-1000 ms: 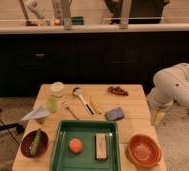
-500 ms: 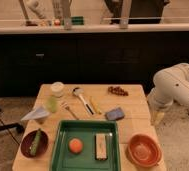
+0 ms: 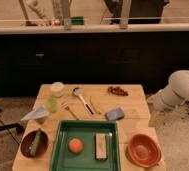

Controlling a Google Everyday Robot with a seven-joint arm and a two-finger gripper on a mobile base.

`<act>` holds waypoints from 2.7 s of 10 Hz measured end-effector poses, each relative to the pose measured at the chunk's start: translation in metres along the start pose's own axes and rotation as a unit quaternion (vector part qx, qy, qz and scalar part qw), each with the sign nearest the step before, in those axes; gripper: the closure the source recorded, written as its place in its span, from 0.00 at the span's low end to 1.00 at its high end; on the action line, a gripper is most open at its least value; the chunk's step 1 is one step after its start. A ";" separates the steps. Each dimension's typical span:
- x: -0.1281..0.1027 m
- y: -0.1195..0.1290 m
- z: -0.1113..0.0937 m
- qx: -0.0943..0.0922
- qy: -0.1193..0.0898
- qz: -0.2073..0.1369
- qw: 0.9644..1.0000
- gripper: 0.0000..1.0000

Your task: Place grapes in table surface

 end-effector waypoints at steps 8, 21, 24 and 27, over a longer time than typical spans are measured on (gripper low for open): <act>-0.059 -0.068 0.038 0.053 -0.100 0.053 0.992 0.20; -0.043 -0.127 0.100 0.131 -0.133 0.077 0.979 0.20; -0.040 -0.166 0.116 0.138 -0.130 0.085 0.978 0.20; -0.039 -0.185 0.131 0.134 -0.116 0.090 0.980 0.20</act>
